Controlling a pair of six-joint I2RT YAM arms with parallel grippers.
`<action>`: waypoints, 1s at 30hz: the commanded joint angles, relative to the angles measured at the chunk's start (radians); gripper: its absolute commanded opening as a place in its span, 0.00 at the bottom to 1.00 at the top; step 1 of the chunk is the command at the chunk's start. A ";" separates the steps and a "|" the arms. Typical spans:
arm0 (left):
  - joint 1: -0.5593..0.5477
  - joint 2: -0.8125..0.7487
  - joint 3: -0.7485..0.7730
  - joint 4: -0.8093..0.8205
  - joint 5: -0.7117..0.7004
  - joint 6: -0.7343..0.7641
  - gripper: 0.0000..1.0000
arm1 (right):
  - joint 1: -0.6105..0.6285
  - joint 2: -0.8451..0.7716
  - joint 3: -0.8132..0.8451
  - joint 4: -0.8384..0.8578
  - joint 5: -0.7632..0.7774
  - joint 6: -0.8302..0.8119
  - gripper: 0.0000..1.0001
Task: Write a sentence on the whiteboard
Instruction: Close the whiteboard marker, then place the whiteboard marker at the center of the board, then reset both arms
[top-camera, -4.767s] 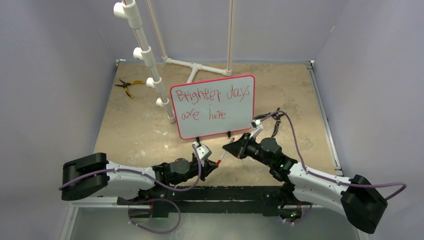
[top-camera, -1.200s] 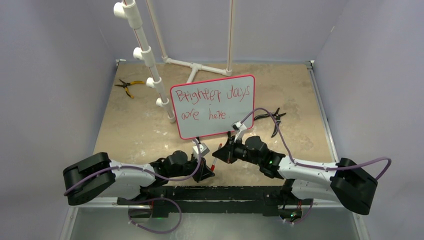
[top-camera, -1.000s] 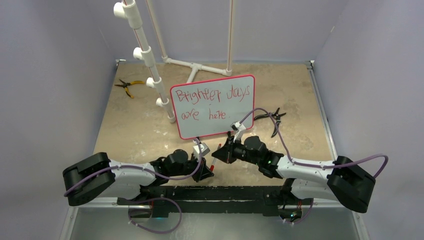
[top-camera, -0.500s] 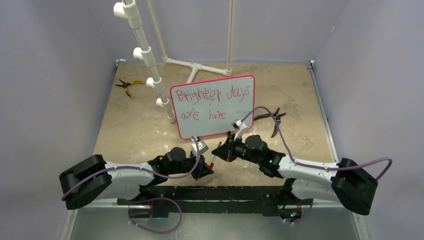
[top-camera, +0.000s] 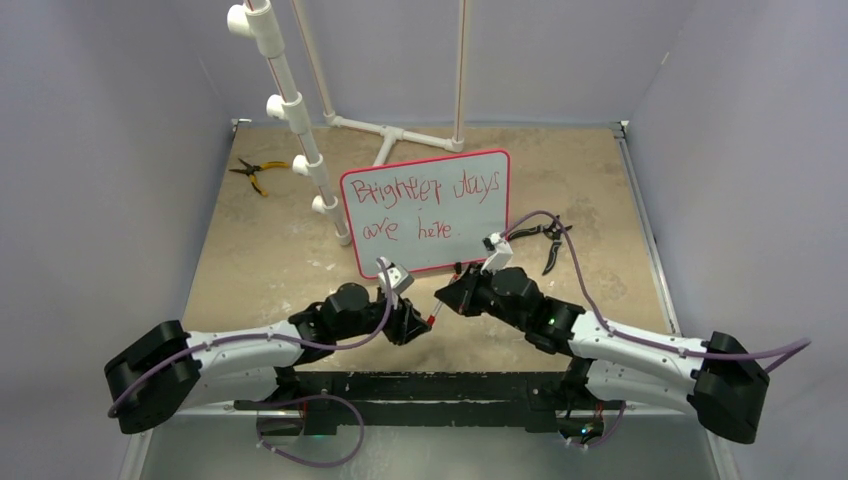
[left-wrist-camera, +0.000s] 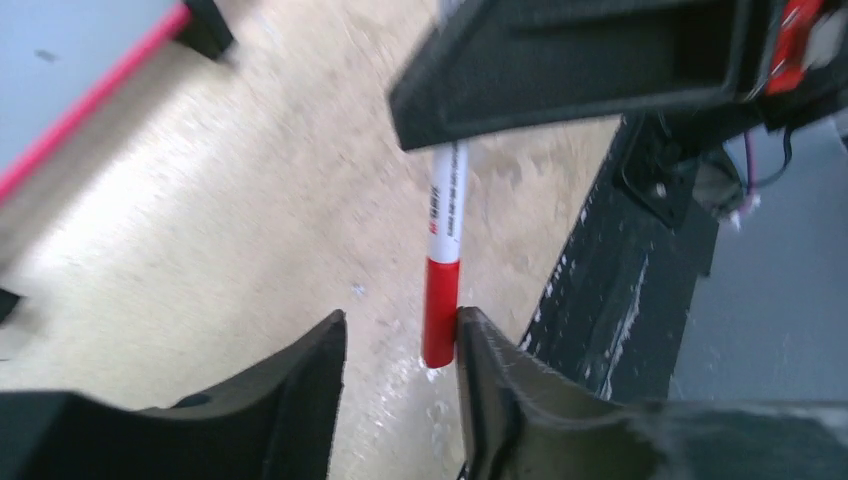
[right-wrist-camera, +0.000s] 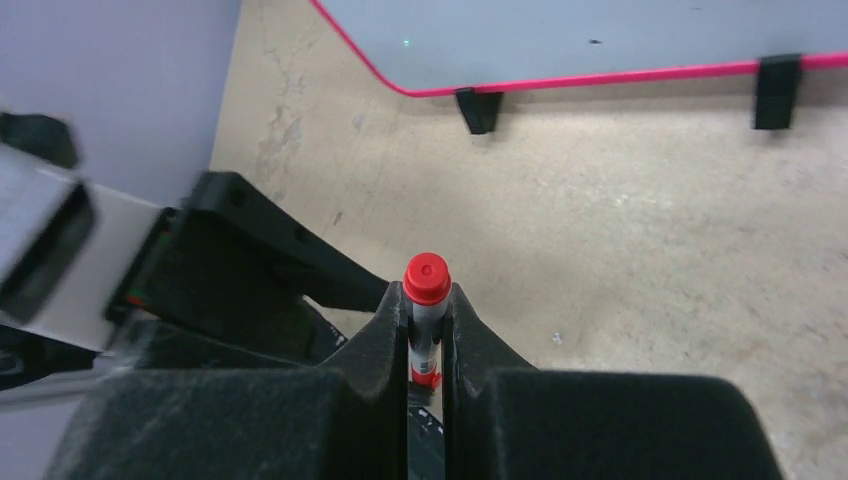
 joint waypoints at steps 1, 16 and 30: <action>0.026 -0.112 0.039 -0.016 -0.170 -0.019 0.48 | -0.016 -0.022 0.021 -0.223 0.126 0.084 0.00; 0.192 -0.198 0.209 -0.506 -0.411 -0.151 0.74 | -0.333 0.075 0.000 -0.270 0.166 0.010 0.40; 0.423 -0.364 0.348 -0.819 -0.522 -0.174 0.77 | -0.493 -0.089 0.130 -0.353 0.359 -0.140 0.98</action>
